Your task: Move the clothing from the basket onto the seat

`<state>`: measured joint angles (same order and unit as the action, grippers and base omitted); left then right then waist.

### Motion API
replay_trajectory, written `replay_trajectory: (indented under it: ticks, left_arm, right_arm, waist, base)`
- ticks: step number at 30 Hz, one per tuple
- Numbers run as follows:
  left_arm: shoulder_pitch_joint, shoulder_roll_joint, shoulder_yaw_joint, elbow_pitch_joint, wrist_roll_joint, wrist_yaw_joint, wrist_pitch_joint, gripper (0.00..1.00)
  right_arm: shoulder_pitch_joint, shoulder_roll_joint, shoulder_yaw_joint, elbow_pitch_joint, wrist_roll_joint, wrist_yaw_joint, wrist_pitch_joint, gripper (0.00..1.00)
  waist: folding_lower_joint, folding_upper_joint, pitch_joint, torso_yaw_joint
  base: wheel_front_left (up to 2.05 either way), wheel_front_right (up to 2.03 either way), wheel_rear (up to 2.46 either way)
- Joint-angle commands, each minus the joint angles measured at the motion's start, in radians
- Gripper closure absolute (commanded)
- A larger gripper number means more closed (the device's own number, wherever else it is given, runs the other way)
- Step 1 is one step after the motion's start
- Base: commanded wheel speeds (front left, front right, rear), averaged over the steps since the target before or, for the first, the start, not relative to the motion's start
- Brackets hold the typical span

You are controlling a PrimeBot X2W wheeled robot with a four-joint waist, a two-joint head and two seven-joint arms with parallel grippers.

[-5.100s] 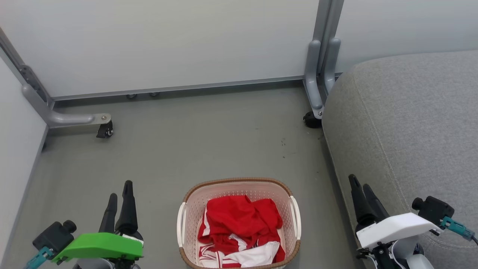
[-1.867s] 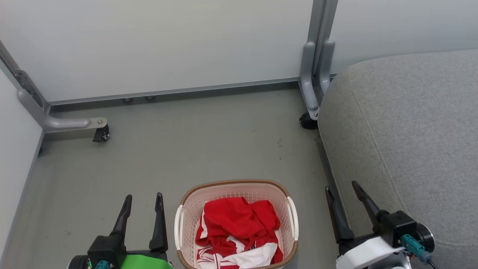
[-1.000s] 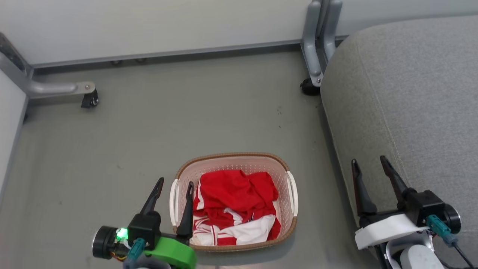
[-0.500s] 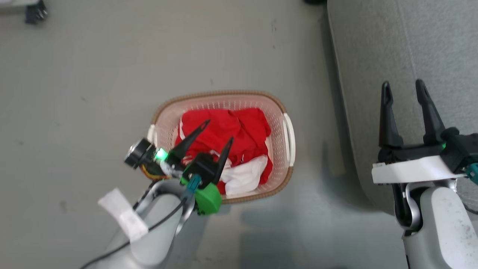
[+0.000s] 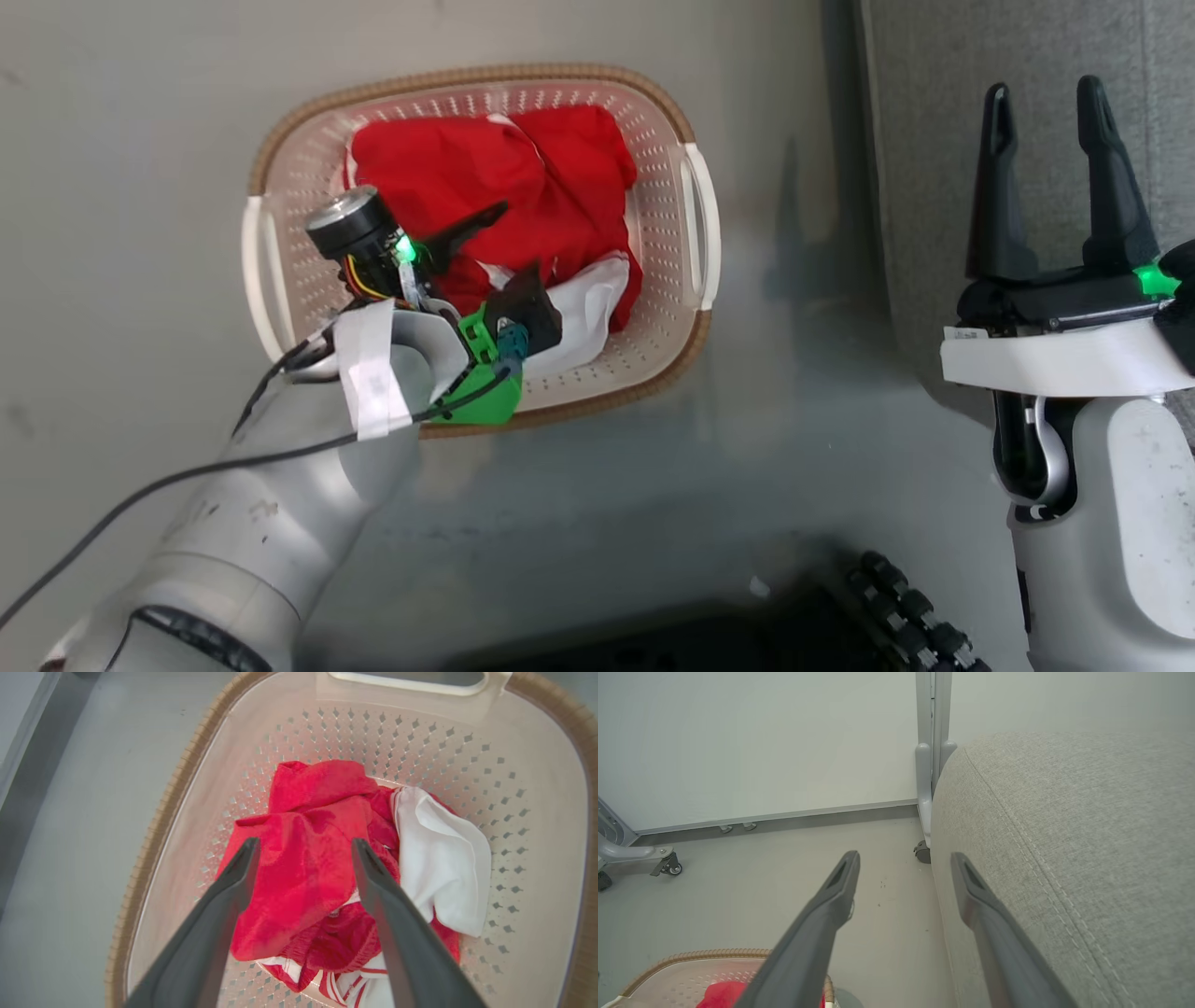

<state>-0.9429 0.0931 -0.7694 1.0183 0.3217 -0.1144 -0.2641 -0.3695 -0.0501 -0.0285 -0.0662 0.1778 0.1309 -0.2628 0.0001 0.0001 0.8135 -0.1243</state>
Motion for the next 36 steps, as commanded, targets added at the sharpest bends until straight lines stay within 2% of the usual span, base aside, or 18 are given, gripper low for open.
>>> replay_trajectory:
  ticks: [1,9,16,21,22,23,31,36]
  left_arm:
    - [-0.044,0.003,-0.018,0.045,0.015,-0.005,0.006,0.00]
    - [-0.145,-0.022,-0.082,0.208,0.040,-0.012,0.085,0.00]
    - [-0.208,-0.008,-0.087,0.246,0.036,0.048,0.142,0.00]
    - [-0.229,0.009,-0.107,0.258,0.048,0.068,0.153,0.00]
    - [-0.232,0.009,-0.109,0.259,0.046,0.074,0.148,0.53]
    - [-0.233,0.008,-0.110,0.260,0.042,0.075,0.142,1.00]
    - [-0.196,-0.006,-0.112,0.262,0.012,0.105,0.057,1.00]
    - [-0.103,-0.031,-0.055,0.246,-0.087,0.121,0.012,1.00]
  right_arm:
    - [-0.017,-0.001,0.004,-0.011,0.008,0.000,-0.003,0.00]
    - [-0.037,-0.001,0.020,-0.027,0.037,0.000,-0.003,0.00]
    - [-0.050,-0.001,0.027,-0.042,0.048,0.000,-0.003,0.00]
    - [-0.045,-0.001,0.028,-0.035,0.052,0.000,-0.001,0.00]
    - [-0.044,-0.001,0.028,-0.033,0.052,0.000,-0.001,0.00]
    - [-0.044,-0.001,0.026,-0.031,0.053,0.000,-0.001,0.00]
    - [-0.044,0.000,0.042,-0.012,0.057,0.000,-0.001,0.00]
    - [-0.020,-0.001,0.055,0.006,0.028,0.000,-0.002,0.00]
  waist:
    - [-0.0001,-0.0001,0.115,-0.062]
    - [-0.0001,-0.0001,0.170,-0.091]
    - [-0.0001,-0.0001,0.215,-0.110]
    - [-0.0001,-0.0001,0.234,-0.110]
    - [-0.0001,-0.0001,0.236,-0.109]
    - [-0.0001,-0.0001,0.237,-0.108]
    - [-0.0001,-0.0001,0.197,-0.086]
    - [-0.0001,-0.0001,0.078,-0.067]
  base:
    - [0.00,0.00,0.00]
    - [0.00,0.00,0.00]
    - [0.00,0.00,0.00]
    - [0.00,0.00,0.00]
    - [0.00,0.00,0.00]
    - [0.00,0.00,0.00]
    - [0.00,0.00,0.00]
    - [0.00,0.00,0.00]
